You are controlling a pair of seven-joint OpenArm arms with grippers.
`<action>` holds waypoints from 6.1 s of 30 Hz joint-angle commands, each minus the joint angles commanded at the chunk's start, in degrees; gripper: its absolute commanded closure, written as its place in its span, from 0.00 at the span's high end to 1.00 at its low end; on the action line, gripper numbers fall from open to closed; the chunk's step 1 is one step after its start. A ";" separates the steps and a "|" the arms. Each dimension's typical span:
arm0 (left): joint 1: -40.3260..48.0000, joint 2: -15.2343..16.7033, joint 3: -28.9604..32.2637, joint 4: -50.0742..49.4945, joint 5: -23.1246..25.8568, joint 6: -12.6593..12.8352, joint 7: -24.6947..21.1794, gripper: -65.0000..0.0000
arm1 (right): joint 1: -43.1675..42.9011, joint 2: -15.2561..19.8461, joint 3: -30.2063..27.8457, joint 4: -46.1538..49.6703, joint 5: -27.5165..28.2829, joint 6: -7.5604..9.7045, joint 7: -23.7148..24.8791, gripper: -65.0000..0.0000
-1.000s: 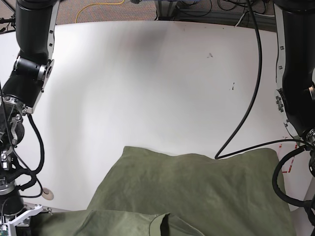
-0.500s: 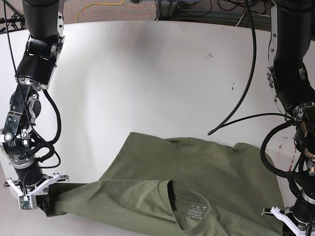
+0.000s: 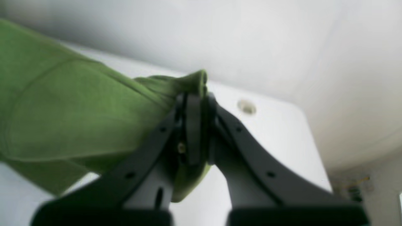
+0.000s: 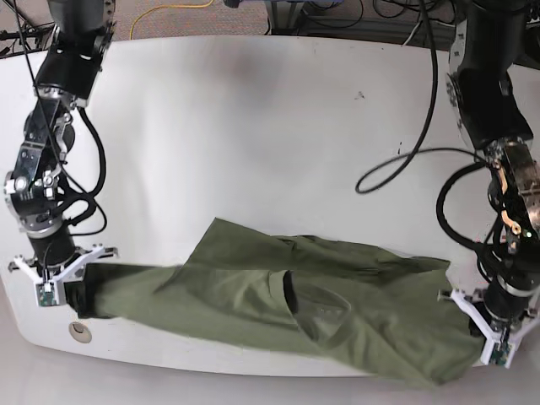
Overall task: Fold the T-shirt properly
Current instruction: 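Pull both held shirt ends toward the robot, dragging the shirt across the table, then lift the held shirt with both grippers and shake it out, then swing both grippers down and apart, draping the shirt over the table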
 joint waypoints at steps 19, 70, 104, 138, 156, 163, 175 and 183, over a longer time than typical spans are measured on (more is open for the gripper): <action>15.06 -0.73 -7.64 3.13 -1.50 0.07 4.22 0.00 | -10.31 -3.29 0.73 5.57 1.04 0.38 -0.23 0.01; 38.86 -4.61 -16.76 0.48 -7.72 -8.32 1.47 0.00 | -23.75 -9.09 0.67 0.95 1.03 0.92 -2.40 0.00; -7.84 -4.60 -5.42 1.35 -3.39 -10.78 4.28 0.00 | 14.70 -2.18 -5.85 -13.04 2.13 1.17 -5.22 0.01; -24.53 -5.31 -6.02 -0.84 -4.43 -10.26 6.11 0.00 | 53.81 3.91 -14.31 -31.84 3.81 6.59 -12.58 0.00; -32.16 -7.35 -1.97 -1.60 -5.37 -10.38 8.90 0.00 | 46.83 6.74 -12.64 -31.41 4.50 6.28 -11.66 0.00; -27.80 -4.72 -2.57 -1.11 -5.91 -10.58 7.59 0.00 | 42.09 6.82 -9.76 -26.34 4.61 6.30 -12.09 0.01; -27.59 -3.34 -2.01 -1.11 -6.47 -10.65 7.24 0.00 | 42.24 7.29 -11.05 -21.30 5.03 6.24 -16.19 0.01; -27.19 -3.75 -2.01 -1.09 -9.41 -10.86 7.23 0.00 | 42.29 8.28 -11.03 -19.17 5.28 6.26 -17.62 0.00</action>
